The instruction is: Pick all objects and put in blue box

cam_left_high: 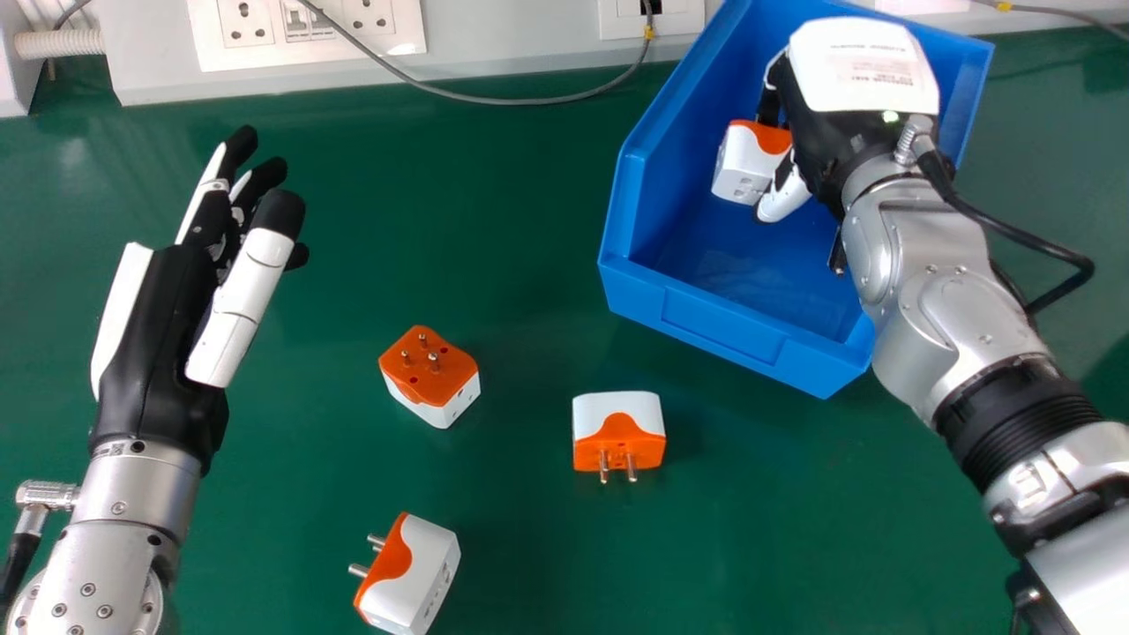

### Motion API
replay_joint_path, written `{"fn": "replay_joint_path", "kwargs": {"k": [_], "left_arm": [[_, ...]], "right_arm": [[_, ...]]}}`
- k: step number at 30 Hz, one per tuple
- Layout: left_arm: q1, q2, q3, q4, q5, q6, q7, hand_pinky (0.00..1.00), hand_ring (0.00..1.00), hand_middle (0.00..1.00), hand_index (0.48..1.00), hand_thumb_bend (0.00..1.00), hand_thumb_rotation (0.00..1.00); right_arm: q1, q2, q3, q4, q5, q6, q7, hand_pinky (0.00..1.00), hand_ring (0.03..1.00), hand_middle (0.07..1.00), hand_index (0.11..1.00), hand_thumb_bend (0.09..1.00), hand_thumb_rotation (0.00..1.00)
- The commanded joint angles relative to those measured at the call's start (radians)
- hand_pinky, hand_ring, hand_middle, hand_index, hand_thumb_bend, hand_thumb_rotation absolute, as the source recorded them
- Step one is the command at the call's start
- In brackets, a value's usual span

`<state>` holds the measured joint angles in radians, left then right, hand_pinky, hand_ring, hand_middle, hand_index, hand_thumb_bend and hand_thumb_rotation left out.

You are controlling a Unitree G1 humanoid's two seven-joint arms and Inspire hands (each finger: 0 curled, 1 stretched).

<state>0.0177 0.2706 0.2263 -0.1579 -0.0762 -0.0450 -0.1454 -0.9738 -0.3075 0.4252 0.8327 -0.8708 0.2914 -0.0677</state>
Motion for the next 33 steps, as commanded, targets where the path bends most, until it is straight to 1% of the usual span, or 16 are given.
{"fn": "replay_joint_path", "kwargs": {"k": [1, 5, 11, 13, 18, 19, 21, 22, 24, 25, 27, 28, 29, 31, 32, 33], "left_arm": [[0.007, -0.003, -0.002, -0.034, 0.010, -0.003, 0.011, 0.81, 0.92, 0.93, 0.963, 0.81, 0.89], [0.009, -0.007, -0.004, -0.038, 0.006, -0.002, 0.010, 0.81, 0.92, 0.93, 0.962, 0.80, 0.89], [0.015, -0.012, -0.009, -0.051, 0.014, -0.003, 0.014, 0.80, 0.92, 0.93, 0.962, 0.80, 0.89], [0.017, -0.012, -0.011, -0.054, 0.014, -0.002, 0.015, 0.80, 0.92, 0.93, 0.961, 0.80, 0.89], [0.017, -0.011, -0.012, -0.048, 0.014, -0.005, 0.017, 0.80, 0.92, 0.93, 0.961, 0.80, 0.89], [0.017, -0.011, -0.011, -0.047, 0.014, -0.006, 0.017, 0.80, 0.92, 0.93, 0.960, 0.80, 0.89], [0.016, -0.011, -0.011, -0.045, 0.013, -0.007, 0.016, 0.80, 0.92, 0.93, 0.960, 0.80, 0.89], [0.016, -0.011, -0.011, -0.045, 0.013, -0.007, 0.016, 0.80, 0.92, 0.93, 0.960, 0.80, 0.89], [0.016, -0.011, -0.012, -0.044, 0.014, -0.009, 0.017, 0.80, 0.92, 0.93, 0.960, 0.80, 0.89], [0.016, -0.011, -0.012, -0.045, 0.015, -0.008, 0.018, 0.80, 0.92, 0.93, 0.960, 0.80, 0.89], [0.018, -0.012, -0.013, -0.050, 0.018, -0.004, 0.020, 0.80, 0.92, 0.93, 0.960, 0.80, 0.89], [0.017, -0.012, -0.015, -0.050, 0.020, -0.004, 0.021, 0.80, 0.92, 0.93, 0.961, 0.80, 0.88], [0.015, -0.013, -0.016, -0.049, 0.022, -0.003, 0.022, 0.80, 0.92, 0.93, 0.961, 0.80, 0.88], [0.012, -0.014, -0.018, -0.049, 0.026, -0.001, 0.024, 0.80, 0.92, 0.93, 0.961, 0.79, 0.88], [0.011, -0.014, -0.018, -0.050, 0.028, 0.001, 0.024, 0.80, 0.92, 0.93, 0.961, 0.79, 0.88], [0.010, -0.014, -0.018, -0.050, 0.030, 0.002, 0.025, 0.80, 0.92, 0.93, 0.961, 0.79, 0.88]], "right_arm": [[-0.069, 0.006, -0.002, 0.011, 0.008, 0.006, -0.036, 0.36, 0.426, 0.503, 0.521, 0.496, 0.00], [-0.079, 0.020, 0.002, 0.046, 0.020, 0.010, -0.045, 0.35, 0.430, 0.503, 0.525, 0.496, 0.00], [-0.089, 0.034, -0.005, 0.087, 0.053, 0.012, -0.035, 0.35, 0.433, 0.508, 0.525, 0.496, 0.00], [-0.095, 0.039, -0.007, 0.105, 0.070, 0.015, -0.028, 0.35, 0.434, 0.509, 0.526, 0.496, 0.00], [-0.086, 0.038, -0.005, 0.078, 0.099, 0.049, 0.005, 0.35, 0.434, 0.509, 0.530, 0.496, 0.00], [-0.082, 0.037, -0.008, 0.070, 0.105, 0.050, 0.006, 0.37, 0.477, 0.518, 0.517, 0.496, 0.00], [-0.072, 0.033, -0.010, 0.059, 0.115, 0.038, -0.006, 0.37, 0.477, 0.518, 0.517, 0.496, 0.00], [-0.066, 0.030, -0.009, 0.053, 0.119, 0.032, -0.014, 0.38, 0.573, 0.615, 0.603, 0.483, 0.00], [-0.062, 0.025, -0.002, 0.053, 0.120, 0.021, -0.026, 0.38, 0.573, 0.615, 0.603, 0.483, 0.00], [-0.060, 0.023, 0.001, 0.053, 0.119, 0.016, -0.032, 0.47, 0.659, 0.692, 0.682, 0.487, 0.00], [-0.057, 0.019, 0.009, 0.053, 0.111, 0.008, -0.044, 0.47, 0.659, 0.692, 0.682, 0.487, 0.00], [-0.057, 0.017, 0.015, 0.055, 0.106, 0.006, -0.048, 0.54, 0.727, 0.754, 0.746, 0.495, 0.00], [-0.058, 0.015, 0.019, 0.058, 0.104, 0.004, -0.052, 0.54, 0.727, 0.754, 0.746, 0.495, 0.00], [-0.060, 0.012, 0.029, 0.061, 0.099, 0.003, -0.062, 0.66, 0.826, 0.843, 0.838, 0.503, 0.00], [-0.061, 0.012, 0.033, 0.063, 0.097, 0.004, -0.067, 0.66, 0.826, 0.843, 0.838, 0.503, 0.00], [-0.062, 0.012, 0.036, 0.065, 0.097, 0.005, -0.069, 0.71, 0.861, 0.874, 0.870, 0.504, 0.00]]}}
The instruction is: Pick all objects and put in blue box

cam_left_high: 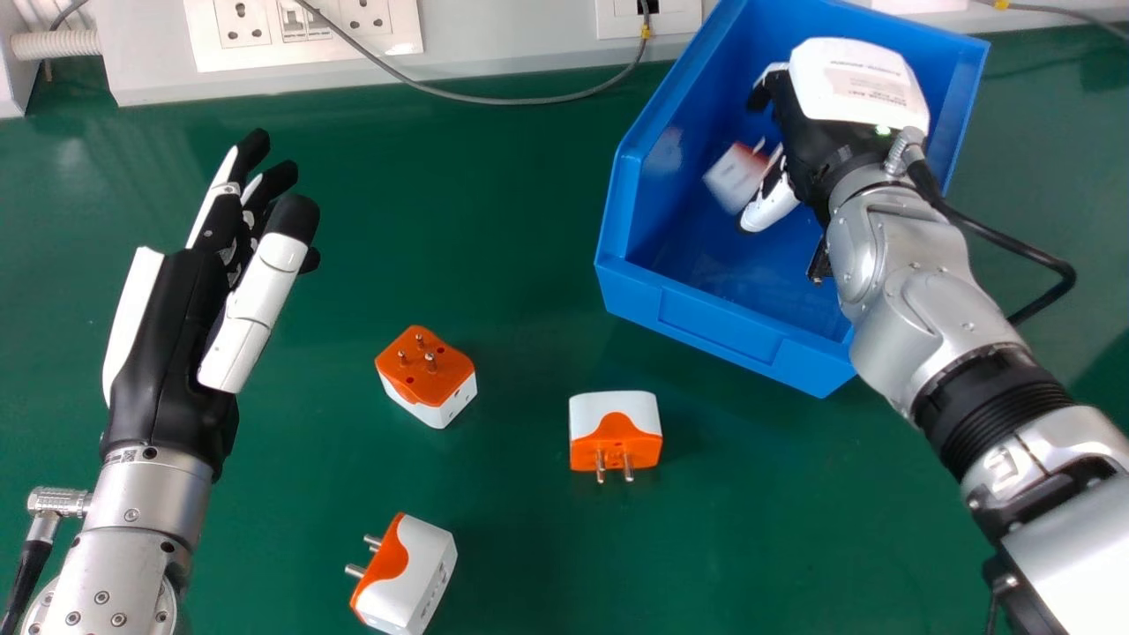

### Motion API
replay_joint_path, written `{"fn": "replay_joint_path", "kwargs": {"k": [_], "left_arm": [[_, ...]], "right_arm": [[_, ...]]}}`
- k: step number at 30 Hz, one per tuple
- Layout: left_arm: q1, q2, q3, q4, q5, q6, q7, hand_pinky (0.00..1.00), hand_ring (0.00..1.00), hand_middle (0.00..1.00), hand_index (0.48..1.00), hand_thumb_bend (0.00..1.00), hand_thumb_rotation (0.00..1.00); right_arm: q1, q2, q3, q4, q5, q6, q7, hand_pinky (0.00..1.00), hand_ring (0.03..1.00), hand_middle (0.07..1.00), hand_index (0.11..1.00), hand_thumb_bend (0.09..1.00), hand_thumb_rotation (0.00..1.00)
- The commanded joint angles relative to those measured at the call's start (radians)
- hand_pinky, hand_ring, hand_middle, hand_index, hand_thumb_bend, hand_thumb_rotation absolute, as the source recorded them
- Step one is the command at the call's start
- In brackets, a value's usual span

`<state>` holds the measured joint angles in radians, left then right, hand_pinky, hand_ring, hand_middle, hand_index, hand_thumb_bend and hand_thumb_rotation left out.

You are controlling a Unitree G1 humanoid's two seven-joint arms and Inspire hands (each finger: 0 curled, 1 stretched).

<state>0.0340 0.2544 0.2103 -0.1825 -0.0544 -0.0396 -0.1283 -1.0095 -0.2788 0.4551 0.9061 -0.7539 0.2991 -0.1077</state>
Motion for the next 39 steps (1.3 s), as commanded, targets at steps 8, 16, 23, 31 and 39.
{"fn": "replay_joint_path", "kwargs": {"k": [8, 16, 23, 31, 39], "left_arm": [[-0.013, 0.002, -0.001, -0.013, 0.014, -0.005, 0.007, 0.81, 0.92, 0.94, 0.962, 0.79, 0.88], [-0.018, -0.002, -0.001, -0.004, 0.014, -0.010, 0.006, 0.81, 0.92, 0.94, 0.964, 0.80, 0.88], [-0.020, -0.003, -0.006, -0.007, 0.018, -0.009, 0.006, 0.80, 0.92, 0.94, 0.966, 0.80, 0.89], [-0.032, 0.000, -0.008, -0.002, 0.015, -0.007, 0.003, 0.80, 0.92, 0.94, 0.968, 0.82, 0.89], [-0.040, -0.001, -0.010, 0.001, 0.010, -0.013, -0.003, 0.80, 0.92, 0.94, 0.975, 0.80, 0.89]], "right_arm": [[-0.028, -0.017, 0.013, -0.025, -0.016, 0.012, -0.027, 0.85, 0.964, 0.967, 0.966, 0.505, 0.02], [-0.009, -0.040, 0.001, -0.099, -0.004, 0.014, 0.010, 0.90, 0.997, 0.997, 0.997, 0.453, 0.00], [0.074, -0.091, -0.045, -0.377, 0.005, 0.084, 0.113, 0.90, 1.000, 1.000, 1.000, 0.408, 0.00], [0.281, -0.093, -0.096, -0.877, -0.054, 0.243, 0.204, 0.91, 1.000, 1.000, 1.000, 0.340, 0.00], [0.545, -0.102, -0.099, -1.298, -0.133, 0.243, 0.247, 0.90, 1.000, 1.000, 1.000, 0.398, 0.00]]}}
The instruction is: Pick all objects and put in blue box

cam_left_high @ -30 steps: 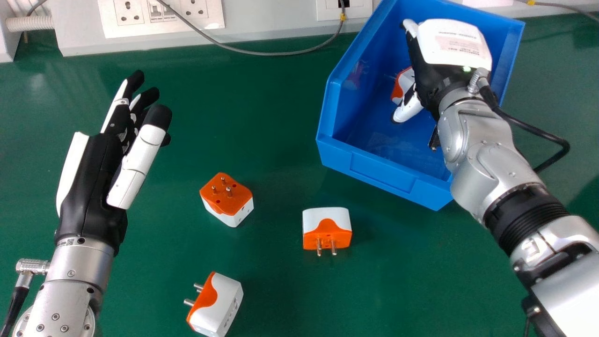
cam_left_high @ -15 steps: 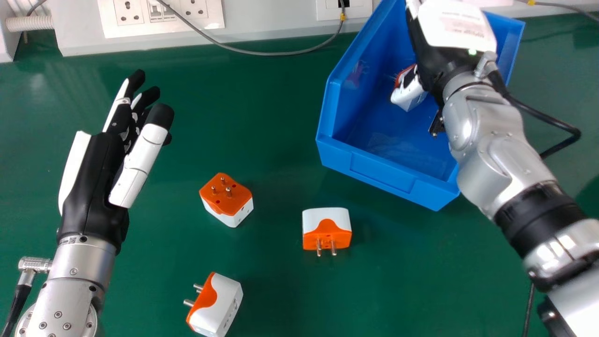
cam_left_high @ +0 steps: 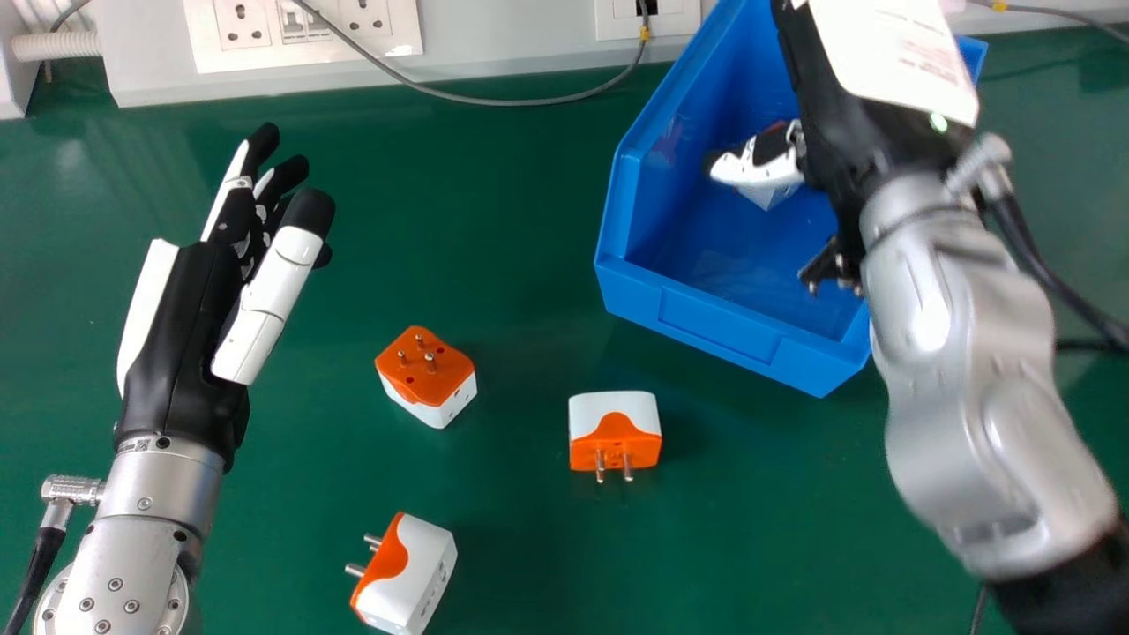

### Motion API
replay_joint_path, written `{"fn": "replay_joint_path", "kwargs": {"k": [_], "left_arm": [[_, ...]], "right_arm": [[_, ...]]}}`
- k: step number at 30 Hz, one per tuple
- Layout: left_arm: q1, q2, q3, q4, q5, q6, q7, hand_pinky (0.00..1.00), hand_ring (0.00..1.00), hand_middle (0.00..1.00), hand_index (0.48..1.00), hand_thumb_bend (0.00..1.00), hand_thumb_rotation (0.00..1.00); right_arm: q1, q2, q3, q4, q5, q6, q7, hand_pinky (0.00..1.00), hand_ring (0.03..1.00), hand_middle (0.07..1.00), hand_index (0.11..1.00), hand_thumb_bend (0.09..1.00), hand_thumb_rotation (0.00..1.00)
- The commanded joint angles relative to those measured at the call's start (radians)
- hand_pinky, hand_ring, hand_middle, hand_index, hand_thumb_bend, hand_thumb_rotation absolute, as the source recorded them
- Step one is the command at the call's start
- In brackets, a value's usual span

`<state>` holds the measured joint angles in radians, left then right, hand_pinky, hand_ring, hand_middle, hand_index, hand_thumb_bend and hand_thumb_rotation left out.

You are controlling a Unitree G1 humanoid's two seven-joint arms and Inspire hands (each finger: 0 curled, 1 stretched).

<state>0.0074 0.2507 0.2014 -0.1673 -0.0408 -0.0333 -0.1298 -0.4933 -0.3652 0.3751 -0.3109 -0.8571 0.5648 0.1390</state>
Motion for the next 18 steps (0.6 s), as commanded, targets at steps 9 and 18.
{"fn": "replay_joint_path", "kwargs": {"k": [9, 18], "left_arm": [[-0.023, 0.006, 0.003, 0.005, -0.002, -0.027, -0.002, 0.82, 0.93, 0.95, 0.984, 0.79, 0.89], [-0.017, 0.011, 0.003, -0.007, 0.002, -0.025, -0.005, 0.82, 0.93, 0.95, 0.990, 0.76, 0.89]], "right_arm": [[0.324, -0.071, -0.055, -0.375, -0.087, -0.204, 0.022, 0.91, 1.000, 1.000, 1.000, 0.435, 0.03], [0.567, -0.066, -0.105, -0.545, -0.095, -0.364, 0.047, 0.90, 1.000, 1.000, 1.000, 0.448, 0.04]]}}
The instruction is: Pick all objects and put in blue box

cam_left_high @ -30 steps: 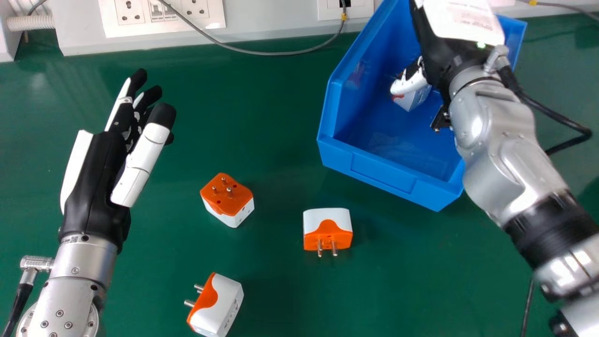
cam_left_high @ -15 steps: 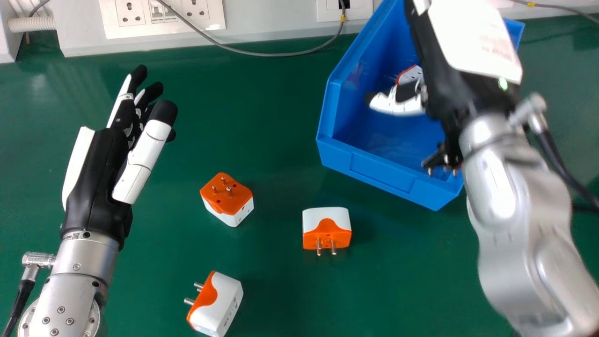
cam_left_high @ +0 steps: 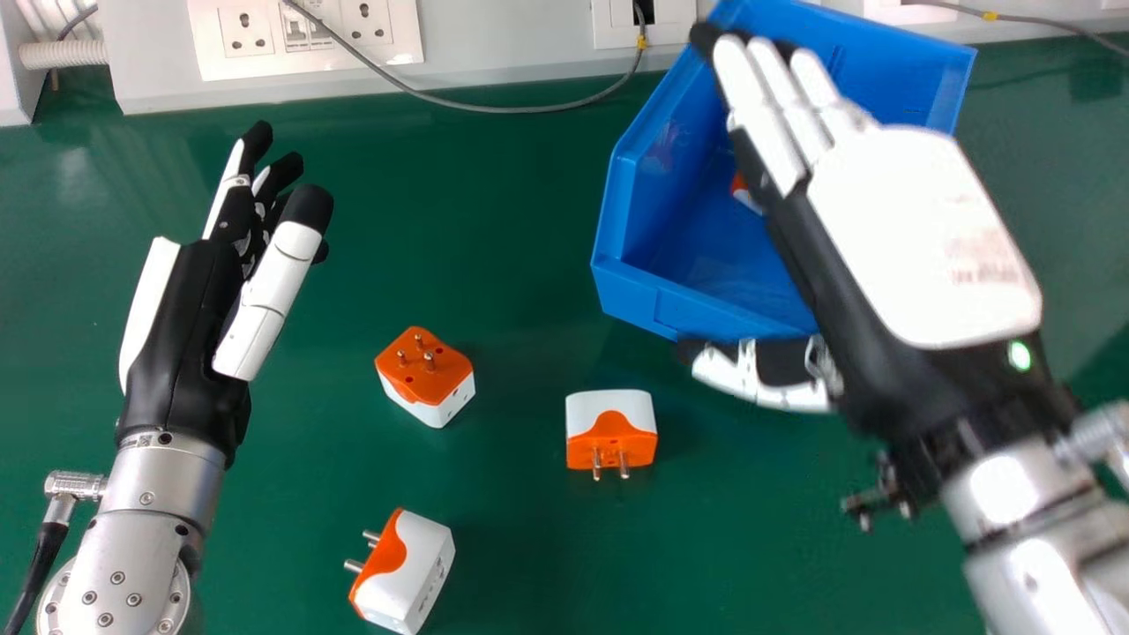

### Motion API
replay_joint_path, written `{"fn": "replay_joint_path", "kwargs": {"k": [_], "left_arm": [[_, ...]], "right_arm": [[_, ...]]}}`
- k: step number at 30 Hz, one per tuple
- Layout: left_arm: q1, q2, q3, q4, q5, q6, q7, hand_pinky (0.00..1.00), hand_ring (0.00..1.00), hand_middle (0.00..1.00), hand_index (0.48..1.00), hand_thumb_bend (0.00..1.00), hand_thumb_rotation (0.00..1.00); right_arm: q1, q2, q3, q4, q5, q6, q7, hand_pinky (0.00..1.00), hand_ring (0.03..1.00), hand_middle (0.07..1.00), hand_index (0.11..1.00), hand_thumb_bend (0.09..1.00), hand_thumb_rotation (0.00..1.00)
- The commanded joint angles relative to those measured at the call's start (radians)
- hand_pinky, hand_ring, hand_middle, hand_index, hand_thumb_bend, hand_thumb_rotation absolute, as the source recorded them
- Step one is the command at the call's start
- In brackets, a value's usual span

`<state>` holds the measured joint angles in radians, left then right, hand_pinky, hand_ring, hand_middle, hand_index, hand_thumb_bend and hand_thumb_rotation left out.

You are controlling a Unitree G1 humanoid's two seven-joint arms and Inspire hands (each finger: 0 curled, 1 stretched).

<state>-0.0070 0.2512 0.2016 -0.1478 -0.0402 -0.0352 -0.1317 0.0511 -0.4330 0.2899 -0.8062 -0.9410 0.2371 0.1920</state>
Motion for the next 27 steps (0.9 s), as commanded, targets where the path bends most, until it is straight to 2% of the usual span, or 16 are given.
{"fn": "replay_joint_path", "kwargs": {"k": [1, 6, 14, 18, 24, 27], "left_arm": [[-0.001, 0.012, 0.002, -0.031, 0.003, -0.020, -0.003, 0.82, 0.93, 0.95, 0.992, 0.76, 0.89], [-0.001, 0.017, 0.005, -0.033, 0.003, -0.018, -0.006, 0.82, 0.94, 0.96, 0.997, 0.74, 0.89], [0.006, 0.016, 0.004, -0.038, 0.006, -0.017, -0.004, 0.83, 0.94, 0.96, 1.000, 0.74, 0.89], [0.007, 0.016, 0.001, -0.047, 0.008, -0.011, -0.005, 0.83, 0.94, 0.96, 1.000, 0.74, 0.88], [0.011, 0.018, 0.003, -0.044, 0.010, -0.016, -0.004, 0.83, 0.94, 0.96, 1.000, 0.73, 0.88], [0.006, 0.019, 0.004, -0.036, 0.011, -0.019, -0.004, 0.83, 0.94, 0.96, 1.000, 0.74, 0.88]], "right_arm": [[0.057, -0.002, -0.021, -0.061, -0.008, -0.069, -0.017, 0.90, 1.000, 1.000, 1.000, 0.448, 0.04], [0.189, 0.008, -0.027, -0.057, 0.029, -0.213, -0.074, 0.89, 0.998, 1.000, 0.999, 0.438, 0.06], [0.281, 0.052, -0.022, -0.017, 0.050, -0.332, -0.098, 0.85, 0.985, 1.000, 0.974, 0.435, 0.09], [0.316, 0.033, -0.009, 0.039, 0.052, -0.401, -0.094, 0.86, 0.984, 1.000, 0.964, 0.433, 0.11], [0.287, 0.010, -0.011, 0.105, 0.045, -0.444, -0.043, 0.88, 0.988, 1.000, 0.961, 0.424, 0.16], [0.253, 0.015, 0.000, 0.159, 0.025, -0.449, -0.035, 0.90, 0.989, 1.000, 0.960, 0.421, 0.19]]}}
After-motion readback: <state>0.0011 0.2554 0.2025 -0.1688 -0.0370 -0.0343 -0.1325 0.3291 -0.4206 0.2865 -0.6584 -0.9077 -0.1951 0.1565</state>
